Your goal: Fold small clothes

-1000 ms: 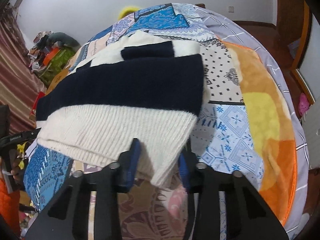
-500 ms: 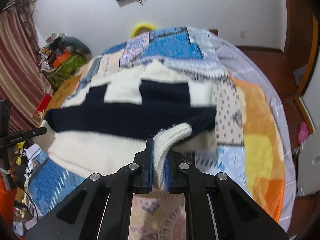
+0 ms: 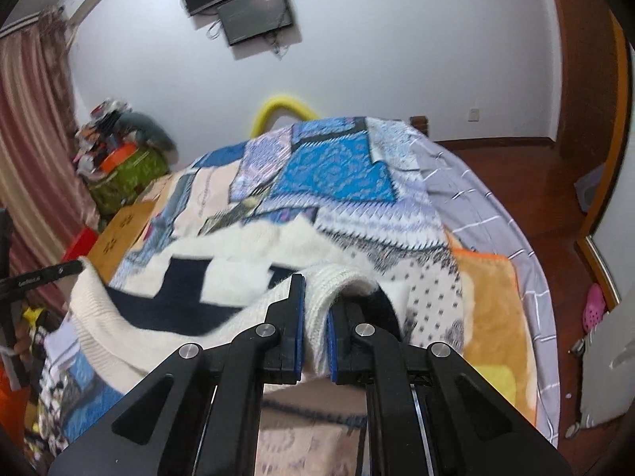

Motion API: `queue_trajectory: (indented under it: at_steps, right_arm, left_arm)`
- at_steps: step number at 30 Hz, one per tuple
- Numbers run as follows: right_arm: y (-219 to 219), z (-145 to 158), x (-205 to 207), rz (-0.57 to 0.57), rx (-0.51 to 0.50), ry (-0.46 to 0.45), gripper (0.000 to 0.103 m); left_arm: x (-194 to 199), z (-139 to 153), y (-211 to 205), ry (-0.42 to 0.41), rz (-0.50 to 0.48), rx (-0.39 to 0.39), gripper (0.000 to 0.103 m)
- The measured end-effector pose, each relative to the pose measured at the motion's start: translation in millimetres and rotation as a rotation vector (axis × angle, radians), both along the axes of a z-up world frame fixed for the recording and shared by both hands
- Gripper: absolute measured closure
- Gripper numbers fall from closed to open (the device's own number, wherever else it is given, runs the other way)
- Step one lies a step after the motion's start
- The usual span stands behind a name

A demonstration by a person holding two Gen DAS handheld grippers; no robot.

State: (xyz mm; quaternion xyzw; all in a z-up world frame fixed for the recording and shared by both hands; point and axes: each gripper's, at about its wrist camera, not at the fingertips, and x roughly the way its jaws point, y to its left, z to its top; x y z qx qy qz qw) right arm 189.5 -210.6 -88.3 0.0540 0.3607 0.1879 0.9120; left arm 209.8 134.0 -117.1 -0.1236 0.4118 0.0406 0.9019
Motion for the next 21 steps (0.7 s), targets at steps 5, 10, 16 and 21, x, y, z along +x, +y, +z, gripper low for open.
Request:
queue_trajectory:
  at_steps: [5, 10, 16, 21]
  right_arm:
    - [1, -9, 30, -0.045, -0.018, 0.017, 0.095]
    - [8, -23, 54, -0.051, -0.048, 0.043, 0.095]
    - [7, -39, 81, -0.056, -0.041, 0.088, 0.095]
    - [4, -57, 102, -0.065, -0.011, 0.151, 0.095]
  left_arm:
    - [23, -8, 17, 0.025, 0.050, 0.019, 0.096]
    - [47, -23, 22, 0.058, 0.062, 0.047, 0.096]
    - [78, -43, 35, 0.091, 0.099, 0.052, 0.096]
    - [100, -66, 51, 0.136, 0.133, 0.057, 0.101]
